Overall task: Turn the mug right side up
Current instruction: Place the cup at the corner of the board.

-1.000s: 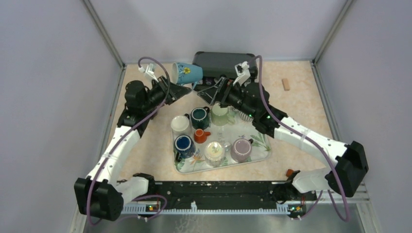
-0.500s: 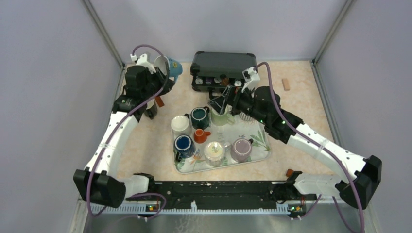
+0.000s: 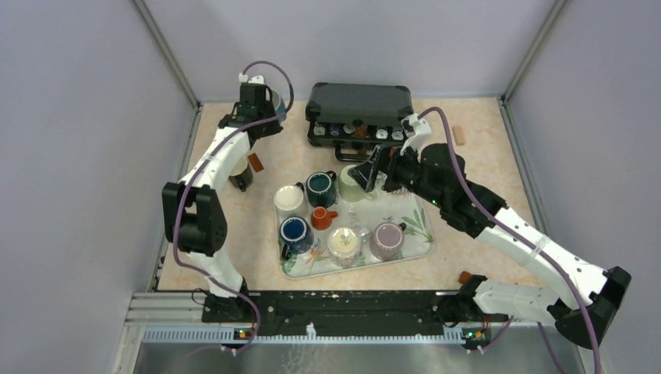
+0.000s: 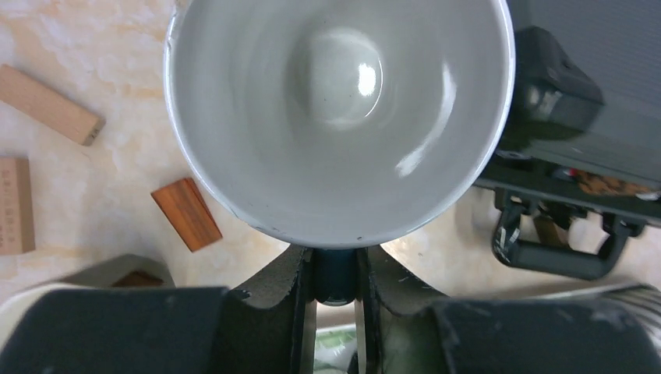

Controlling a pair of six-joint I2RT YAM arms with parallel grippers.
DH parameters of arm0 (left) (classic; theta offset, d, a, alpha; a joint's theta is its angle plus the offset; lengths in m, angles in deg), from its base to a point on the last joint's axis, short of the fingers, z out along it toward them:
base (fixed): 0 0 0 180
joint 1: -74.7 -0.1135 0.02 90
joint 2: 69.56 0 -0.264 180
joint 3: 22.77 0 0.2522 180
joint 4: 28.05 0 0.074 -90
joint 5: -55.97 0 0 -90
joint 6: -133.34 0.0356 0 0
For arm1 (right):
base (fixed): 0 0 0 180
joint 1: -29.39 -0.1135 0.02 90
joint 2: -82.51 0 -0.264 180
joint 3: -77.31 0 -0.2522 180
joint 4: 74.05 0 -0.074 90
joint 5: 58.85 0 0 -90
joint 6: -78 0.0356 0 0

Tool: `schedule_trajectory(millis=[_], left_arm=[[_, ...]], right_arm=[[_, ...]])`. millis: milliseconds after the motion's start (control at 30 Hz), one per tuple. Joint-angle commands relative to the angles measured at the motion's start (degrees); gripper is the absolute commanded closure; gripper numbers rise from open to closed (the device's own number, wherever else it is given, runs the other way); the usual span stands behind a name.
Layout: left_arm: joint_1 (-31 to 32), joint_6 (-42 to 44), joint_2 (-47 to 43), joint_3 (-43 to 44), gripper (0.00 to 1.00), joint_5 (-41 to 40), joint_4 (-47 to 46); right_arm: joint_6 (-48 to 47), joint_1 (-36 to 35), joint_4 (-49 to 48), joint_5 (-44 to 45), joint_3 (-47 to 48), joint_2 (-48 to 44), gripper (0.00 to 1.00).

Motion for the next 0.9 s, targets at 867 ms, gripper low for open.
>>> schedule_trajectory(millis=[867], left_arm=[[-5.4,8.8,28.4,30.2,1.00,-0.1,10.0]], right_arm=[[-2.7,-0.5,4.7,3.8,2.3,-5.6,0.01]])
